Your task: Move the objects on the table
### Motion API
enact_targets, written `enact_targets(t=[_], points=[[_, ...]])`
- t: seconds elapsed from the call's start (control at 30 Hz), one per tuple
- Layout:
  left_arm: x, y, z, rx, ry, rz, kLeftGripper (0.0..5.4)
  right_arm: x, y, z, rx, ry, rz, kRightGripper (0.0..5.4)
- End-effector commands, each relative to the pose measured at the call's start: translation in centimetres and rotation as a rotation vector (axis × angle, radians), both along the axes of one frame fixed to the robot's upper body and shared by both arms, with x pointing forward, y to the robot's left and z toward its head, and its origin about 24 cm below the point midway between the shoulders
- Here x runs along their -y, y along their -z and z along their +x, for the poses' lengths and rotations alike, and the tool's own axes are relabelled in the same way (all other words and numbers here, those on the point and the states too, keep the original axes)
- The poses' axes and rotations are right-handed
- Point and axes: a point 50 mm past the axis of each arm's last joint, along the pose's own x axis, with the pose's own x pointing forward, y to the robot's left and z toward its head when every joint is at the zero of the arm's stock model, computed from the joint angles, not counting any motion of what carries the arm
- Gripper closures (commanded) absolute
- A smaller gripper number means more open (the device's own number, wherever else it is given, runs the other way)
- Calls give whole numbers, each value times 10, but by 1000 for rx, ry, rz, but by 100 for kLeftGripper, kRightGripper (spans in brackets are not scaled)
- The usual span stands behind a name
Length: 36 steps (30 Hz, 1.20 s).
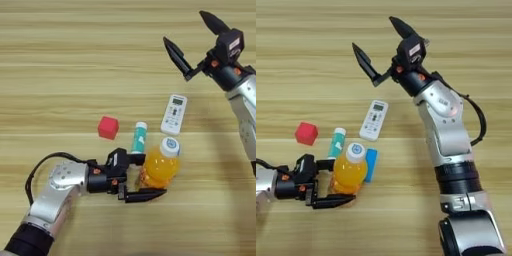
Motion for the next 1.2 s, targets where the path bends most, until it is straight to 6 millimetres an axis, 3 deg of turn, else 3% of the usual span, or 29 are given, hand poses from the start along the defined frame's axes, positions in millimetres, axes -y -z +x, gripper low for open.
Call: enact_targets(t=[0.03,1.03,1.2], points=[[-3,5,-3,5,10,37,202,-2,-8,0,17,-12,4,0],[-1,7,-1,33,2,39,202,3,-7,2,12,-5,-1,0],[-2,6,-1,31,7,38,145,4,-7,3,8,-3,-2,0]])
